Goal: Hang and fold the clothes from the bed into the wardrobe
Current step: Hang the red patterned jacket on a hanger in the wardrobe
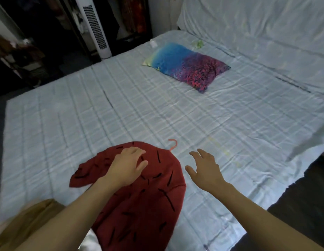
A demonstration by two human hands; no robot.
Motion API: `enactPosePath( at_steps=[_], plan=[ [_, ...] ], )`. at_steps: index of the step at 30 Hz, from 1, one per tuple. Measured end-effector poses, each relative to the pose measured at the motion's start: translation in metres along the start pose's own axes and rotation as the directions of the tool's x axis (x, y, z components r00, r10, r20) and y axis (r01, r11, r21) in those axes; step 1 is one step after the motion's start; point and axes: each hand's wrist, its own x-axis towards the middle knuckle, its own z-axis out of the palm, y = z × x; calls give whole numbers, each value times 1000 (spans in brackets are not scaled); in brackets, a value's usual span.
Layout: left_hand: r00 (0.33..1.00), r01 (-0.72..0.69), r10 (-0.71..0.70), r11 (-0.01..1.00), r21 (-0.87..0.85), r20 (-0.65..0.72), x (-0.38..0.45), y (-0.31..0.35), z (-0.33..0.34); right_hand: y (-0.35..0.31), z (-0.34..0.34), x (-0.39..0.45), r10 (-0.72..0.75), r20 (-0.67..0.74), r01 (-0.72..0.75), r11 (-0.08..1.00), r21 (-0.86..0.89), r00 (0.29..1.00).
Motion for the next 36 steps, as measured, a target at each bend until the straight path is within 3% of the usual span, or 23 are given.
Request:
enactPosePath(
  at_steps=[8,13,17,23,28,36],
  plan=[
    [990,-4,-12,994,109,139,56,-42,37,14,64,62,147,126,-158,984,78,981],
    [987,33,-34,999,8,154,112,-68,82,14,118,102,202,208,-230,966,118,957],
    [984,-15,16,1000,-8,176,151,-76,130,19,160,126,240,260,-285,946,152,935],
    [970,-141,132,990,28,204,213,-90,192,42,213,146,360,231,-388,917,88,904],
    [953,-181,140,975,132,269,251,-106,227,51,235,164,377,205,-380,924,-26,903],
    [965,-163,121,971,173,231,263,-103,224,52,230,168,344,244,-381,916,128,907]
  ],
)
